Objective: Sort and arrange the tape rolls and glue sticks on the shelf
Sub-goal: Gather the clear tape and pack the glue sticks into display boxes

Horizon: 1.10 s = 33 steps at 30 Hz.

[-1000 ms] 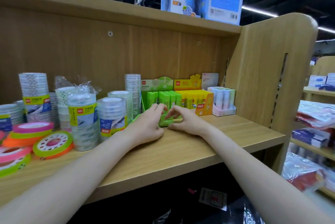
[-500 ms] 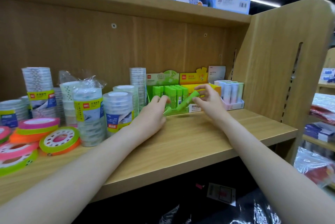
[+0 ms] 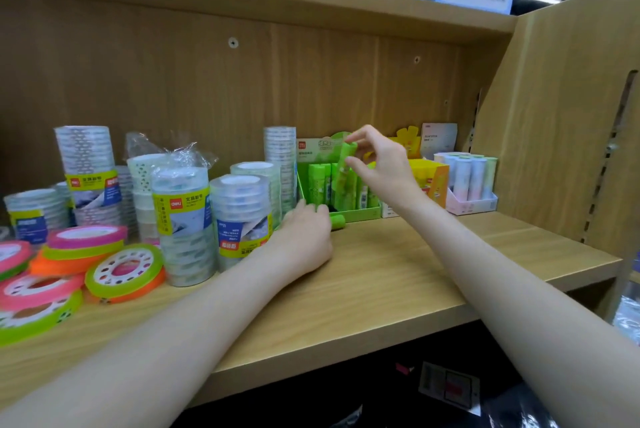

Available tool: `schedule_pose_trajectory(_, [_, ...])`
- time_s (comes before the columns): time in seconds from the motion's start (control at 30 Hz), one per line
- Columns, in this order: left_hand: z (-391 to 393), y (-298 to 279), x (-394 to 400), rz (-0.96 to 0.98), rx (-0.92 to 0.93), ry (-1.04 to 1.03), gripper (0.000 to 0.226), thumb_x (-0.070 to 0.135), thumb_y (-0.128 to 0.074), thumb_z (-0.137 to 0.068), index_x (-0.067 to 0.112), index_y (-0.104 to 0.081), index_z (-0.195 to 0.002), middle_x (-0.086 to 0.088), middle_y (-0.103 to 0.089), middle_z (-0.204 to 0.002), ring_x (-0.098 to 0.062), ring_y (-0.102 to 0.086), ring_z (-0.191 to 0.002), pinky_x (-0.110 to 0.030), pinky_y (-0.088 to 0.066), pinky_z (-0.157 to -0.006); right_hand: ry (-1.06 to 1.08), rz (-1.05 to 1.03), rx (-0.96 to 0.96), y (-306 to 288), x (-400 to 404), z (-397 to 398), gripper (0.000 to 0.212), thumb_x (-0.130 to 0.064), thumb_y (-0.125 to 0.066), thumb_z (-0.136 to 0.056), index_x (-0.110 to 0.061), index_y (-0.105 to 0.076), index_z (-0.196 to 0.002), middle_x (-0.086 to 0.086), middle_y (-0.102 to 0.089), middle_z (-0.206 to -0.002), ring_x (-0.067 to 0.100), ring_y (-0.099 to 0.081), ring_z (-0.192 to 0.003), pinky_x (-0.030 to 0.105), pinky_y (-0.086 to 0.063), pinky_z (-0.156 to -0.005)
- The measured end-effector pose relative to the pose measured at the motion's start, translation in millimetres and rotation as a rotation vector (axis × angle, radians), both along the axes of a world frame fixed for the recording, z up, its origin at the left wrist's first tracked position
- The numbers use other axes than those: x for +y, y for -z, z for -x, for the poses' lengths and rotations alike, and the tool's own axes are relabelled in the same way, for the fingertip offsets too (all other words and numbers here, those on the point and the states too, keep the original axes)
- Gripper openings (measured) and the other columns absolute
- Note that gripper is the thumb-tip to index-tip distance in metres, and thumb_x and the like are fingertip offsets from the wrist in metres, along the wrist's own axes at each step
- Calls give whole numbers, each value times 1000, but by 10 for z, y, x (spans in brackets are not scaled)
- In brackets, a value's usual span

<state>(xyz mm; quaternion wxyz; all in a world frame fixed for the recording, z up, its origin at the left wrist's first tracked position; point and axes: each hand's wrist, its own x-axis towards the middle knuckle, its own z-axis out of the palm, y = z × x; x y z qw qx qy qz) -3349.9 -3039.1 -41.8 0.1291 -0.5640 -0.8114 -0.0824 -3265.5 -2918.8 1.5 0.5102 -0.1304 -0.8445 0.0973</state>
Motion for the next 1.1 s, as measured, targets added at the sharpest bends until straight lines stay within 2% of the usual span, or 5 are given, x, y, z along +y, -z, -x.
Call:
schedule_pose_trajectory(0.13, [20, -15, 7, 31, 13, 16, 30, 12, -36, -93, -2, -45, -119, -21, -44, -130, -29, -30, -134, -39, -33, -100, 222, -134, -252, 52, 72, 392, 24, -18, -59, -88, -13, -56, -111, 4, -63, -109, 26, -43, -110, 37, -36, -89])
schedule_pose_trajectory(0.73, [49, -8, 21, 45, -38, 42, 33, 12, -34, -96, -4, -44, -124, -22, -41, -136, -31, -20, -140, -34, -15, -113, 341, -111, -374, 189, 139, 301, 44, -18, -51, -93, -24, -45, -137, 6, -34, -143, 25, -26, -133, 44, -23, -108])
schedule_pose_trajectory(0.87, [54, -21, -3, 28, -75, 55, 32, 12, -37, -94, -3, -47, -120, -20, -40, -131, -32, -28, -134, -37, -24, -111, 121, -116, -108, 225, 40, -12, 27, 3, -51, -86, -9, -70, -102, 9, -66, -105, 28, -48, -101, 35, -39, -84])
schedule_pose_trajectory(0.93, [33, -31, -31, 5, -92, 68, 31, 13, -39, -93, -2, -47, -119, -18, -40, -130, -30, -30, -131, -37, -28, -109, 15, -27, -257, 284, -52, -142, 24, 3, -52, -86, -8, -72, -90, 3, -70, -94, 17, -46, -89, 23, -31, -74])
schedule_pose_trajectory(1.1, [-13, -28, -48, -36, -87, 9, 40, 15, -42, -91, 2, -35, -128, -18, -35, -135, -36, -26, -131, -42, -24, -110, 37, 50, -620, 342, -94, -212, 23, -13, -63, -86, -10, -65, -109, -4, -61, -97, 5, -49, -86, 3, -30, -64])
